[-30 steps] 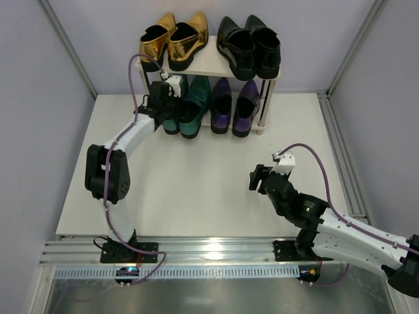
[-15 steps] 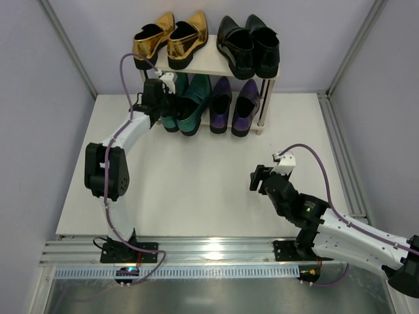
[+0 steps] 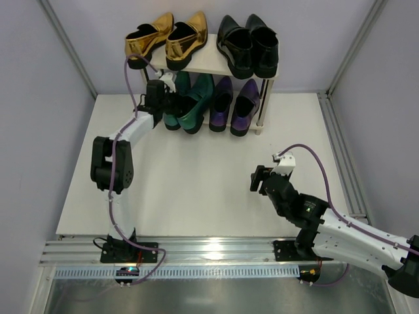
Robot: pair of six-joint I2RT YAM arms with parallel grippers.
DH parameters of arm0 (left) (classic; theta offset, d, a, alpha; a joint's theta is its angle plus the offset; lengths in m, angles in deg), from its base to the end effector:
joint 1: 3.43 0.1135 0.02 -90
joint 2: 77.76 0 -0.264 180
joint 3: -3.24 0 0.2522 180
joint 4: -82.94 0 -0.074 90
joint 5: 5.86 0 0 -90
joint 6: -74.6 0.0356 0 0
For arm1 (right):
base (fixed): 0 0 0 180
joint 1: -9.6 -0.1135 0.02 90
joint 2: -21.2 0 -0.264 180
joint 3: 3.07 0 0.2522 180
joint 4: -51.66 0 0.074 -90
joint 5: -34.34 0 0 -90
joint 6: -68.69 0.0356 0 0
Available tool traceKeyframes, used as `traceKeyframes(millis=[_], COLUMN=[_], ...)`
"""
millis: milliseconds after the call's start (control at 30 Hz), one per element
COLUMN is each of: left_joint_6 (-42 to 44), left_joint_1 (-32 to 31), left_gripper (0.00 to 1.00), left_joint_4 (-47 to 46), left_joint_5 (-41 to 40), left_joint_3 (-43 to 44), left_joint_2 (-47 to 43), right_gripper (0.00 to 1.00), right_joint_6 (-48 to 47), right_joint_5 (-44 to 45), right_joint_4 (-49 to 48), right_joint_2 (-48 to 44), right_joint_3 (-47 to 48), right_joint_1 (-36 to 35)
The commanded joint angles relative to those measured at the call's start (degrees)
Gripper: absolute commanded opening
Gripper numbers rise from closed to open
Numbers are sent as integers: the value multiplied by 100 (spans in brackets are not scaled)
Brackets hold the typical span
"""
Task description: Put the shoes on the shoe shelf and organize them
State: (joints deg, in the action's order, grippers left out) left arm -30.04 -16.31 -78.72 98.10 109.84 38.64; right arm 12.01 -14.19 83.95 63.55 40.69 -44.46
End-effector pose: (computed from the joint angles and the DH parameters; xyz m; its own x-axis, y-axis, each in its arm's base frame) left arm 0.4676 -0.1157 0.2558 -0.5519 -0.1254 -0.8244 0.2937 0.8960 -0.3330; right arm 0.1150 0.1185 0.2459 -0.4017 0.1471 -0.9039 -0.0627 0.9803 0.1874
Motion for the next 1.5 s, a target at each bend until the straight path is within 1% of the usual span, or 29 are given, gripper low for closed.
traceKeyframes(millis=[0,233,300,333,367,400,433,500,533,567,600,633,700,733,767,833,1200,1300,1367,1467], left_joint_6=[-593,-646,-567,-497,-436,-252,-164,90,171,241,285,338,356,373,373,400,365,251,277,321], left_joint_1=[67,-12,-65,-91,-161,-205,-240,-398,-451,-487,-557,-583,-619,-636,-645,-663,-803,-795,-795,-803], left_gripper=[12,13,16,19,27,28,32,39,42,48,51,56,63,83,90,100,100,100,100,100], left_joint_4=[-959,-985,-889,-845,-723,-652,-556,-239,-195,-177,-185,-220,-343,-431,-623,-791,-845,-932,-1055,-1152], left_joint_5=[38,-42,-77,-138,-252,-375,-681,-1007,-1165,-1341,-1508,-1588,-1756,-1799,-1843,-1905,-2494,-2766,-2976,-3056], left_joint_3=[428,226,226,235,252,261,322,401,419,385,367,306,51,-54,-255,-397,-934,-1293,-1714,-2224], left_joint_2=[49,-82,-126,-152,-187,-205,-223,-240,-258,-275,-354,-398,-539,-722,-811,-1048,-2077,-2453,-2656,-2964], right_gripper=[73,73,73,73,73,73,73,73,73,73,73,73,73,73,73,73,73,73,73,73], right_joint_6=[69,87,104,113,113,113,113,122,113,113,131,131,140,140,131,131,-54,-71,-71,-150], right_joint_5=[177,159,159,168,168,159,159,159,168,159,159,151,159,151,159,177,115,185,308,396], right_joint_4=[-33,-68,-59,-59,-59,-59,-59,-59,-68,-59,-59,-59,-51,-51,-51,-59,-384,-402,-393,-428], right_joint_2=[-95,-104,-121,-156,-174,-209,-209,-245,-262,-253,-262,-253,-262,-288,-297,-350,-271,-271,-271,-262], right_joint_3=[-11,-47,-64,-82,-99,-99,-117,-135,-135,-135,-143,-143,-143,-161,-161,-178,-108,-56,-12,67], right_joint_1=[-34,-25,-34,-34,-34,-25,-34,-43,-34,-34,-34,-34,-34,-34,-34,-34,-34,-34,-34,-25])
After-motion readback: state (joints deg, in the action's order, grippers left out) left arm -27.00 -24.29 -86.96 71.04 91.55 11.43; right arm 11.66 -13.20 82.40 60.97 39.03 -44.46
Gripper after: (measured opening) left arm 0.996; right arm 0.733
